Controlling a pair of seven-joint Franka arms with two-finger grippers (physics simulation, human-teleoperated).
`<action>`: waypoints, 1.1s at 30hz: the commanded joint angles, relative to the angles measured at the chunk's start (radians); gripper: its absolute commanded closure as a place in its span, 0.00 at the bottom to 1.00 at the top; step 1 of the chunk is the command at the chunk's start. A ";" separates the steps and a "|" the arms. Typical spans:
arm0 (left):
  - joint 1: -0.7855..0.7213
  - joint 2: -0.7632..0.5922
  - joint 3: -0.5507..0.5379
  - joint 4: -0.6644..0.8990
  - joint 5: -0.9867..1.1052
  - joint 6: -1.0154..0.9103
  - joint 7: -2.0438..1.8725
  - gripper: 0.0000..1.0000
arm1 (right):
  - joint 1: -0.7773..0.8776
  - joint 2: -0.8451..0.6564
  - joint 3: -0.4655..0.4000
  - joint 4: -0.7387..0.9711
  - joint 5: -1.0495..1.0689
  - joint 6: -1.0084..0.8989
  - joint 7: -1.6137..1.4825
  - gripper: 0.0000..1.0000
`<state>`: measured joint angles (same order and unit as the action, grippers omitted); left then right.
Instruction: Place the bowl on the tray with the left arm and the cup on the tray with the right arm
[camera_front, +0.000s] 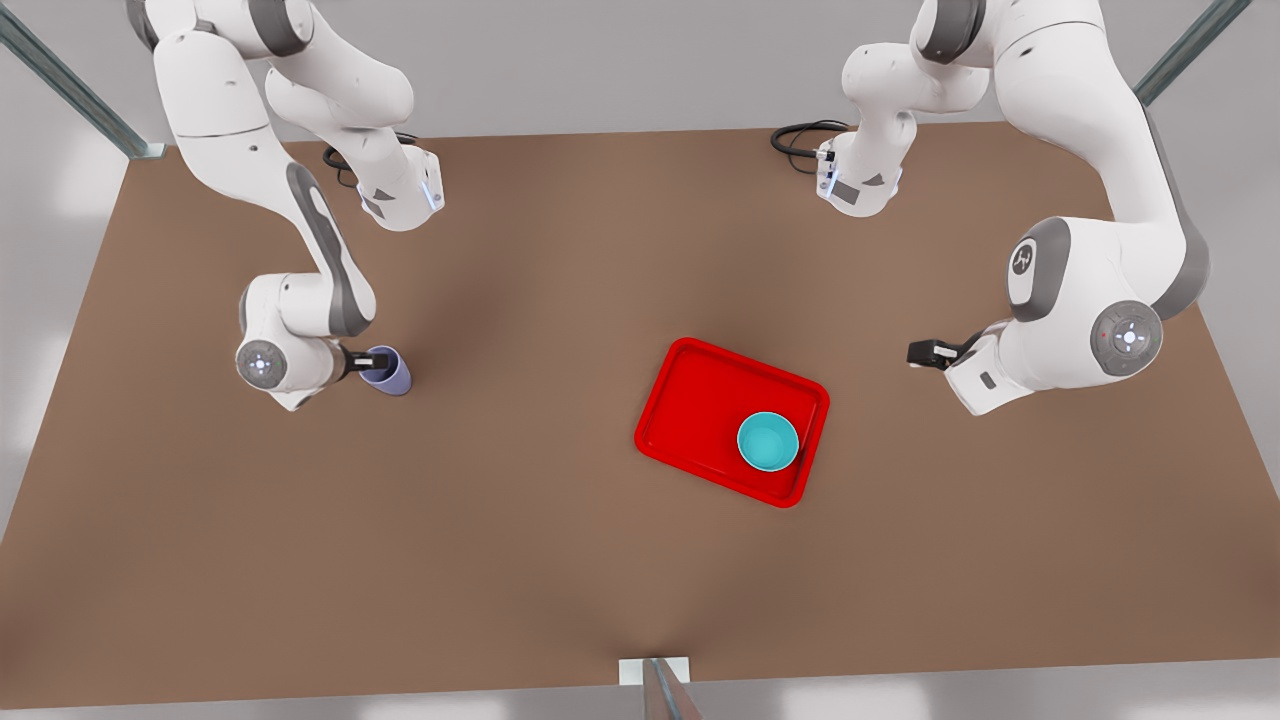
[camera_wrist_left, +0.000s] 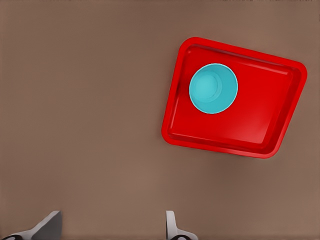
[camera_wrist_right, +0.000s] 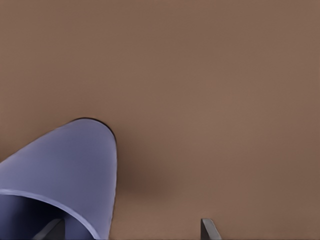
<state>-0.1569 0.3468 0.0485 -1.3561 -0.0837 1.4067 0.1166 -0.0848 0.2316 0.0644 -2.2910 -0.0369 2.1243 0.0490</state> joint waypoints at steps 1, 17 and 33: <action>0.000 0.000 0.001 0.000 0.001 0.000 0.000 0.00 | 0.002 0.005 0.000 -0.001 0.021 0.000 -0.001 0.00; 0.000 0.000 -0.001 0.000 -0.004 0.002 -0.002 0.00 | 0.010 0.011 0.002 0.002 0.054 0.000 -0.001 0.79; 0.000 0.003 -0.001 -0.002 -0.004 0.003 -0.002 0.00 | 0.014 0.000 0.009 0.031 0.068 -0.021 -0.001 0.79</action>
<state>-0.1565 0.3484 0.0475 -1.3576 -0.0877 1.4097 0.1151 -0.0705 0.2316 0.0735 -2.2595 0.0410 2.1042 0.0423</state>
